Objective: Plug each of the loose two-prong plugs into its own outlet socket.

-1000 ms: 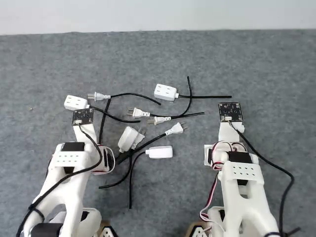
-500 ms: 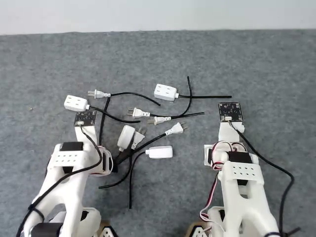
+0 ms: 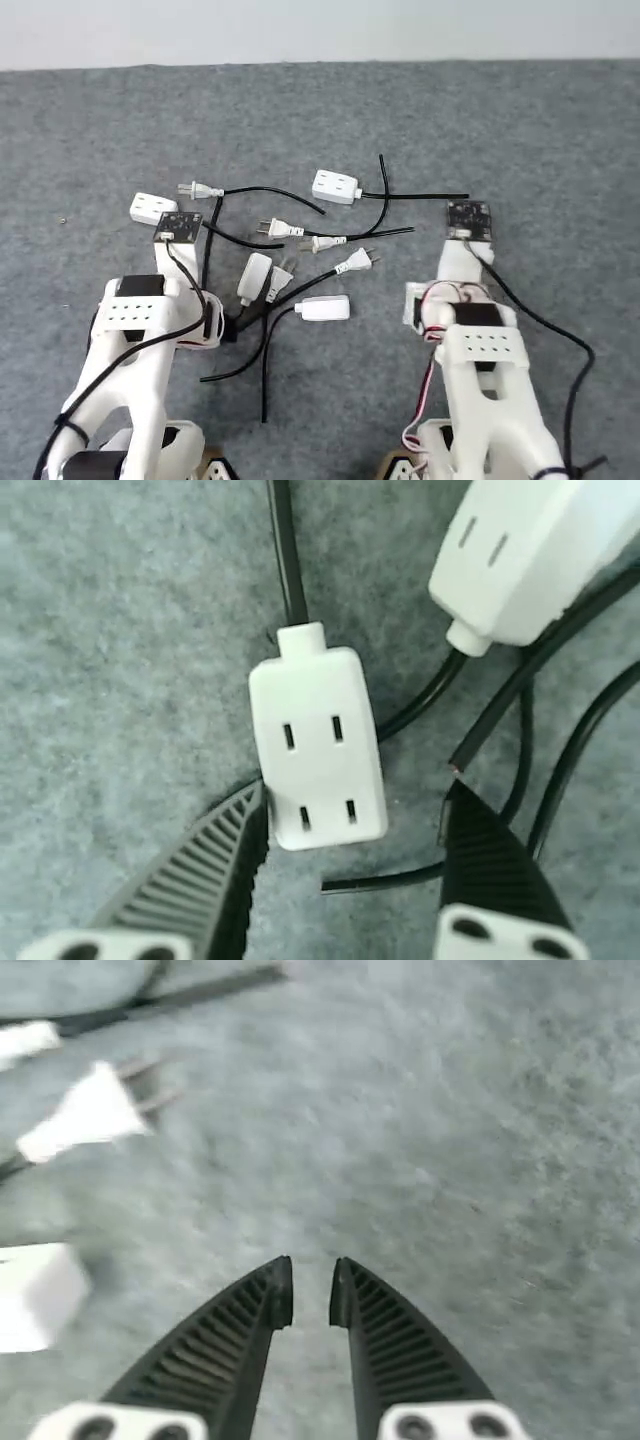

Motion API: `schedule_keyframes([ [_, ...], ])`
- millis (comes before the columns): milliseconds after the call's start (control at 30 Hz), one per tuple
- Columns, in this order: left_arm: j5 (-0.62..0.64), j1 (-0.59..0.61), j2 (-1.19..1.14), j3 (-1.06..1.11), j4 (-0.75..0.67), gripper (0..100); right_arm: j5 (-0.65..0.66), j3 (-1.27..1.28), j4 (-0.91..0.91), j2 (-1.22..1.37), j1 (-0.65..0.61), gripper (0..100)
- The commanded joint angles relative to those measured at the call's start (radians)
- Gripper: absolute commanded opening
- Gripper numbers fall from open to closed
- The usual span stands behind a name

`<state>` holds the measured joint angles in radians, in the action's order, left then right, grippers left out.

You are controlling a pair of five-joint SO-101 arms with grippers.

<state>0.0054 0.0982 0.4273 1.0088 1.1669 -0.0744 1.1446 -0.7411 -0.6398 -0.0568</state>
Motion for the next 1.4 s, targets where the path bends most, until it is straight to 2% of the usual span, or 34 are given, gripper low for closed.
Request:
schedule_keyframes([
  [0, -0.063, 0.025, 0.014, -0.041, 0.005, 26, 0.048, -0.074, 0.033, 0.005, -0.125, 8.4],
  [100, -0.095, 0.058, 0.014, -0.044, -0.011, 26, 0.169, -0.084, 0.094, 0.005, -0.188, 8.4],
  [233, -0.121, 0.068, 0.014, -0.013, -0.069, 26, 0.46, -0.091, 0.234, 0.033, -0.194, 8.4],
  [300, -0.127, 0.066, 0.014, 0.016, -0.107, 26, 0.546, -0.127, 0.262, 0.107, -0.2, 8.4],
  [467, -0.14, 0.068, 0.014, 0.068, -0.189, 26, 0.669, -0.316, 0.24, 0.389, -0.24, 8.4],
  [600, -0.143, 0.068, 0.014, 0.068, -0.193, 26, 0.875, -0.445, 0.13, 0.498, -0.294, 9.1],
  [700, -0.143, 0.068, 0.014, 0.068, -0.193, 26, 1.002, -0.488, 0.061, 0.513, -0.331, 14.7],
  [800, -0.143, 0.066, 0.014, 0.068, -0.193, 26, 1.083, -0.519, 0.031, 0.524, -0.338, 18.0],
  [1167, -0.183, 0.066, 0.014, 0.068, -0.19, 26, 1.39, -0.54, 0.033, 0.624, -0.36, 16.2],
  [1367, -0.183, 0.066, 0.014, 0.07, -0.19, 26, 1.481, -0.54, 0.035, 0.633, -0.375, 16.2],
])
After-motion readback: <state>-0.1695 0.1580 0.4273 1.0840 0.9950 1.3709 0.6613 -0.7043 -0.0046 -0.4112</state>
